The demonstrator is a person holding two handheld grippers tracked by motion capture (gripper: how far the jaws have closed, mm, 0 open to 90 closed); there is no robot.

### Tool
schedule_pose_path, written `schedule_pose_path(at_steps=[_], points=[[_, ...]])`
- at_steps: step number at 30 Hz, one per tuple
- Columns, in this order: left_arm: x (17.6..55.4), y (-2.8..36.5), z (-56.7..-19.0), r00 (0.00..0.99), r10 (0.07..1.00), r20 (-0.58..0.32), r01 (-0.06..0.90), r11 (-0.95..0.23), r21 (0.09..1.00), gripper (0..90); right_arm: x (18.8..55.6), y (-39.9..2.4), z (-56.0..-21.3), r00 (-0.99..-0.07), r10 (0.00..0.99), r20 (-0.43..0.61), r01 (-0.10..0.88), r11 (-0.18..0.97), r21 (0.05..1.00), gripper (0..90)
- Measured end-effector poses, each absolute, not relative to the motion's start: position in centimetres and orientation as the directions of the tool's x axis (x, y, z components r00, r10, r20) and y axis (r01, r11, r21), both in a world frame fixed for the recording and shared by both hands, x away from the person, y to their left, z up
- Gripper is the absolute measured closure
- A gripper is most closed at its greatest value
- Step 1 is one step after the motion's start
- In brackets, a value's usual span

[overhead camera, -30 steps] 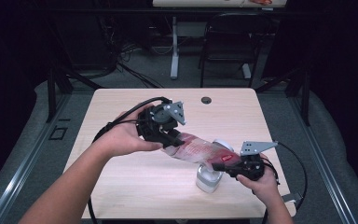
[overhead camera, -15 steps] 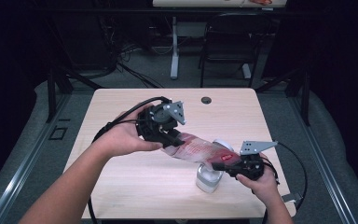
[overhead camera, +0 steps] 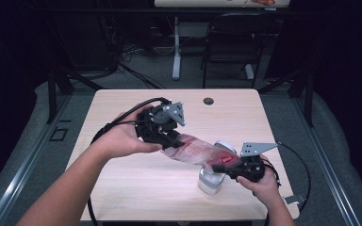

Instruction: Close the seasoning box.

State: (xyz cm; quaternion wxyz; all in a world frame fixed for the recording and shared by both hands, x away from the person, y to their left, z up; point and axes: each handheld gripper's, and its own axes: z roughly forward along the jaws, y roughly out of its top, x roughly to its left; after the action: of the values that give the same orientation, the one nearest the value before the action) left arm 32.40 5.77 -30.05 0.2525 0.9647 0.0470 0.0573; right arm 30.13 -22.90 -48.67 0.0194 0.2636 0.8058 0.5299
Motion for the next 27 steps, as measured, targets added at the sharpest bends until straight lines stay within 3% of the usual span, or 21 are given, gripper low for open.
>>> schedule_pose_path(at_steps=[27], points=[[32.1, 6.6, -29.9, 0.984, 0.148, 0.098, 0.080, -0.863, 0.499, 76.2, 31.0, -21.9, -48.8, -0.859, 0.445, 0.252, 0.407, 0.296, 0.864, 81.6]])
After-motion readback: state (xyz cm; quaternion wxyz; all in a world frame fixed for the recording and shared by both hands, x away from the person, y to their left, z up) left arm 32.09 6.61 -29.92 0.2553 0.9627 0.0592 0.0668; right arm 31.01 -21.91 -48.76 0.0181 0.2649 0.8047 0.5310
